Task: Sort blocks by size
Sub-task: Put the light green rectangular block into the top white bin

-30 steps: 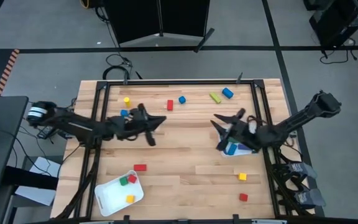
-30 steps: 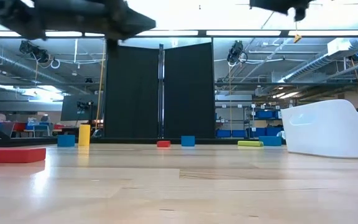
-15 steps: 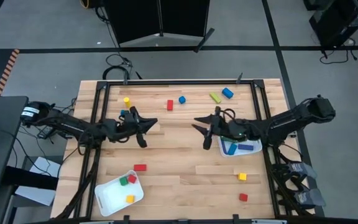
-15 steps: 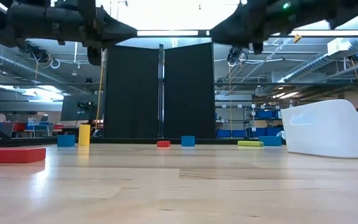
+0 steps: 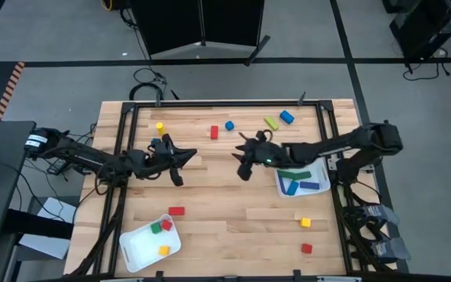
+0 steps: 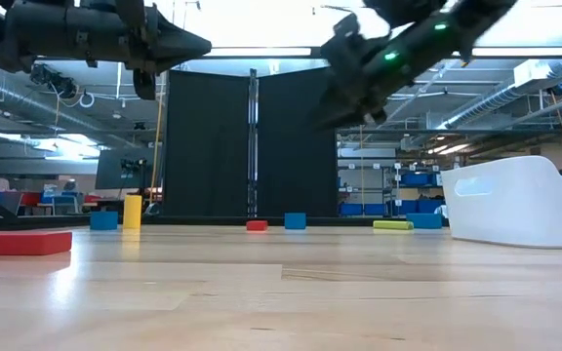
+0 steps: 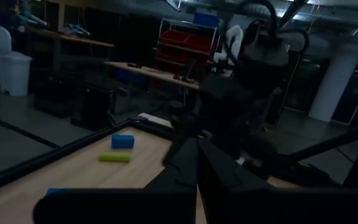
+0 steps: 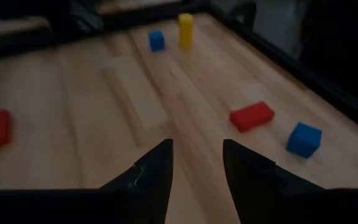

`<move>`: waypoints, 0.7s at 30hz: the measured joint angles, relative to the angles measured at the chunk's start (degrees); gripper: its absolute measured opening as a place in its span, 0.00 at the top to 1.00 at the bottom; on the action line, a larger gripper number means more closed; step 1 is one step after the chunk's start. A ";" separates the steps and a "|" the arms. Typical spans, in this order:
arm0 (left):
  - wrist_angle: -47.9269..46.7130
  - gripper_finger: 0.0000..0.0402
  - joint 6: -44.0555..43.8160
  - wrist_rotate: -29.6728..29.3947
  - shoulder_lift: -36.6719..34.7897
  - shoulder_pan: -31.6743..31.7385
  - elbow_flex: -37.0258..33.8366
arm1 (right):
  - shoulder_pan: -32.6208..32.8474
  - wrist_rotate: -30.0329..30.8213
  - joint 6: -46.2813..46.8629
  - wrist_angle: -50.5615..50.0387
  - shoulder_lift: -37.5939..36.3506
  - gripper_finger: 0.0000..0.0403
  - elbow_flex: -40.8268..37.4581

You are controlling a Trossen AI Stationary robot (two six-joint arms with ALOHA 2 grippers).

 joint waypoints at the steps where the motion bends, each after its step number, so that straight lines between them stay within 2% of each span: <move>1: -0.30 0.97 0.00 -0.08 -0.06 0.00 0.00 | -0.81 -0.06 -0.04 -1.31 1.52 0.62 2.24; 3: -0.60 0.97 -0.09 -0.16 -0.17 0.00 0.00 | -2.62 -0.80 -0.60 -3.83 4.45 0.62 6.16; 8: -1.12 0.97 -1.46 -0.19 -0.32 -0.02 0.00 | -7.04 -7.31 -1.62 -9.37 12.19 0.63 15.24; 14: -0.97 0.97 -1.42 -0.21 -0.40 -0.11 0.00 | -10.90 -7.54 -2.71 -15.16 19.74 0.63 24.10; 21: -1.27 0.97 -1.33 -0.21 -0.39 -0.11 0.00 | -12.49 -9.20 -1.72 -16.64 26.04 0.63 32.27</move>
